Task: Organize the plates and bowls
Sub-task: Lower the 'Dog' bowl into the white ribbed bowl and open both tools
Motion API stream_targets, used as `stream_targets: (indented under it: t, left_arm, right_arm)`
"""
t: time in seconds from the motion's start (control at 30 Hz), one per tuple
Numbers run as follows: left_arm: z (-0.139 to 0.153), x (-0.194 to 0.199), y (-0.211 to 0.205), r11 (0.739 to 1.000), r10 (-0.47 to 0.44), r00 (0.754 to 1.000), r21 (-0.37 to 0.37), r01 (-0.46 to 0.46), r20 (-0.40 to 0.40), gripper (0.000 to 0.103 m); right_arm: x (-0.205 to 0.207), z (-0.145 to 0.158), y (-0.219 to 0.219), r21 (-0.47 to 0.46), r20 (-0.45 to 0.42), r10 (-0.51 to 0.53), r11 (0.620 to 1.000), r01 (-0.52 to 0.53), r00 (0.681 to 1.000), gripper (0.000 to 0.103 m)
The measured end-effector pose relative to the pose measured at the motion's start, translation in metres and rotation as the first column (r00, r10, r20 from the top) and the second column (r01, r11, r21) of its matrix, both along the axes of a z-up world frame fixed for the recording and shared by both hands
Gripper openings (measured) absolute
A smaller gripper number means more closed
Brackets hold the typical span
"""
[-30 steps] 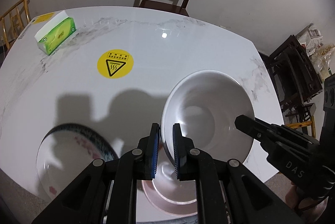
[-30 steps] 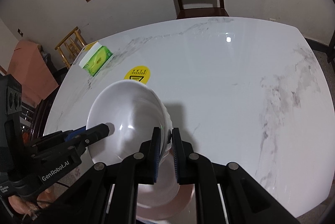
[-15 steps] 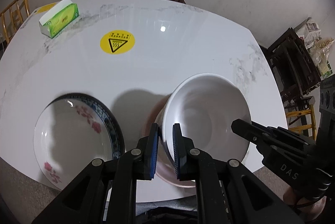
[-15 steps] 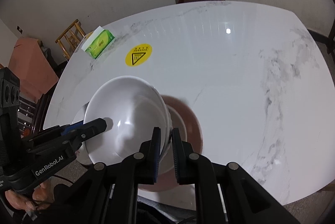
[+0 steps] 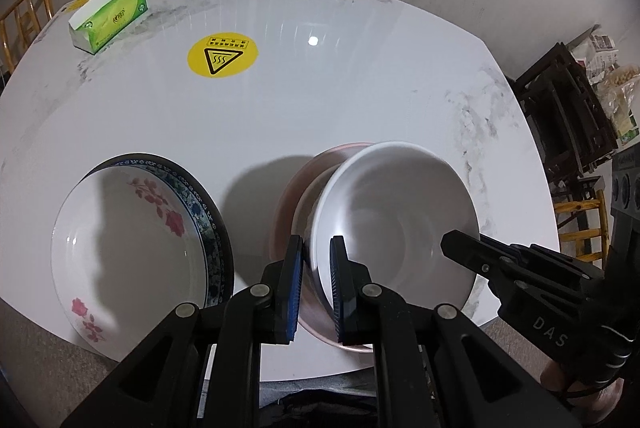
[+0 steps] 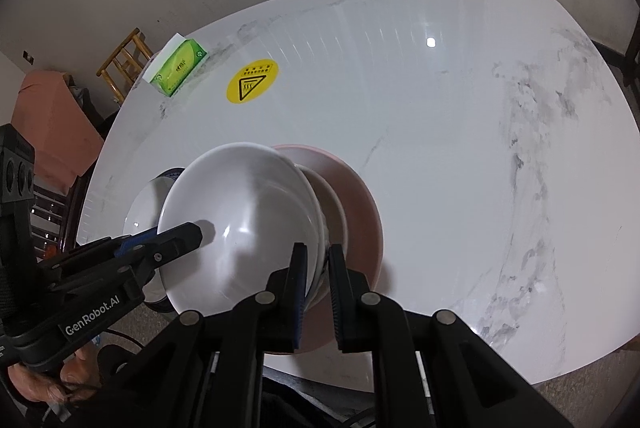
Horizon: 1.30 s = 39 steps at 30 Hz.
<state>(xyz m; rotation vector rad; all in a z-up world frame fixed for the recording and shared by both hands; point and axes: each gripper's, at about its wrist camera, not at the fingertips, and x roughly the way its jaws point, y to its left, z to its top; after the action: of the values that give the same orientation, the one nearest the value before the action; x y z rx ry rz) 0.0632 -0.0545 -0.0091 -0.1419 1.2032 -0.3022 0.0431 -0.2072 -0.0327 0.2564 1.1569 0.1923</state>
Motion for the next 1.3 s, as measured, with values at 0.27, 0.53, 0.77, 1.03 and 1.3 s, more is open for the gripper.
stream_targets:
  t: [0.27,0.53,0.77,1.03,1.3]
  left_arm:
    - [-0.007,0.005,-0.003,1.0,0.0,1.0,0.005,0.0,-0.017,0.01]
    - [-0.014,0.008,-0.005,1.0,-0.003,0.999,0.009,0.003,-0.032,0.01]
    - [-0.016,0.009,-0.006,1.0,-0.004,1.0,0.016,0.004,-0.029,0.01]
    - [-0.016,0.01,-0.005,1.0,0.001,1.0,0.005,-0.001,-0.029,0.01]
    - [-0.017,0.01,-0.004,1.0,0.003,1.0,-0.005,-0.003,-0.028,0.011]
  right_arm:
    - [0.004,-0.003,0.0,-0.01,-0.007,-0.003,1.0,0.003,1.0,0.011]
    - [0.01,-0.009,-0.001,-0.008,-0.019,-0.006,1.0,0.006,1.0,0.011]
    - [0.011,-0.014,0.0,-0.007,-0.022,-0.003,1.0,0.003,1.0,0.014]
    - [0.011,-0.015,0.002,-0.013,-0.015,-0.01,1.0,0.01,1.0,0.014]
    - [0.012,-0.016,0.002,-0.009,-0.014,-0.014,1.0,0.014,1.0,0.014]
